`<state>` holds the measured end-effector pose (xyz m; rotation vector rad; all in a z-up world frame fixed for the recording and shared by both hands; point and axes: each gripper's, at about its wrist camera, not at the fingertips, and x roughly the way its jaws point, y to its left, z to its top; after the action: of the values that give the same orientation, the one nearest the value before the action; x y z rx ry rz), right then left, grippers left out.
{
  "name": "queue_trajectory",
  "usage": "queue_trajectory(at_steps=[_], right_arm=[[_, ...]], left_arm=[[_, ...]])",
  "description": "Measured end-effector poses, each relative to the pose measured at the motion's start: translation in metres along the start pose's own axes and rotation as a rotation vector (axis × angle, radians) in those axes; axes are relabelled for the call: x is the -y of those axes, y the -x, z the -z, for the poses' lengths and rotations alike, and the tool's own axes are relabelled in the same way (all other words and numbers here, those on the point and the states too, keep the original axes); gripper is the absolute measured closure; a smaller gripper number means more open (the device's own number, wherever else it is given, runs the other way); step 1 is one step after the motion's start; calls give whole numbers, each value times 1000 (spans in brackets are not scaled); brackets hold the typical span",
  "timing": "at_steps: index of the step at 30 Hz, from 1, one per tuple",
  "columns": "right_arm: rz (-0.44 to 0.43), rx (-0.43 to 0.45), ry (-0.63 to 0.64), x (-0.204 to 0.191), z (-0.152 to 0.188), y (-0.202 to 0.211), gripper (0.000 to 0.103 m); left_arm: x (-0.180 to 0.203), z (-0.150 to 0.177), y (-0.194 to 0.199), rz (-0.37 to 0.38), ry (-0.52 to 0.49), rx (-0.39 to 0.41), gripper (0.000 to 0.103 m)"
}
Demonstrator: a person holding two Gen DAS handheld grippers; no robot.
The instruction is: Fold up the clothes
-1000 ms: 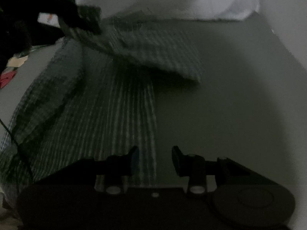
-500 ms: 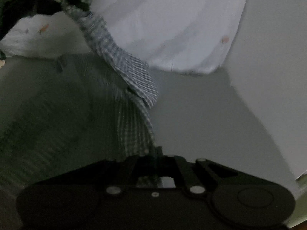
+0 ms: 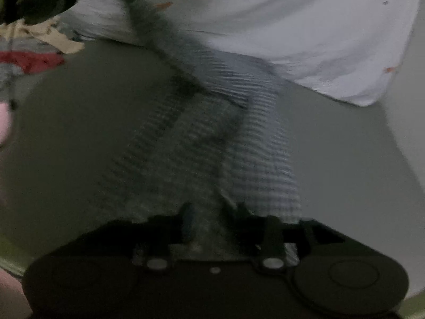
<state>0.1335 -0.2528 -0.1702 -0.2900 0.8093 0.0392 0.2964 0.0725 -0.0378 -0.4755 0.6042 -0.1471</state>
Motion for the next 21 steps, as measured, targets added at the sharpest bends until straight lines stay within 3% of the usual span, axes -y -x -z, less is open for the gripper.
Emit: queue_trajectory(at_steps=[5,9,11,12,13,14,17,21], right_arm=[[173,-39,117,18,33,24,52],[185,-104,147,32,47,9,38],[190,-152,134,41,52,-5,38],[185,-175,152,44,53,-8,51],[179,-199,173,46,54,-11,92],[173,-222,195,48,56,-14,99],[132,-205,257,43,49,11,99],[-23,-290,130,37,52,17,98]], left_arm=[[-28,10,-6,-26,50,-36,94],[-33,15,-3,-37,33,-51,94],[-32,16,-5,-41,24,-56,94],[-33,15,-7,-43,24,-57,94],[-34,16,-8,-44,25,-57,94],[-35,17,-7,-45,26,-56,94],[-36,14,-5,-44,33,-41,94],[-38,11,-3,-43,43,-31,94]])
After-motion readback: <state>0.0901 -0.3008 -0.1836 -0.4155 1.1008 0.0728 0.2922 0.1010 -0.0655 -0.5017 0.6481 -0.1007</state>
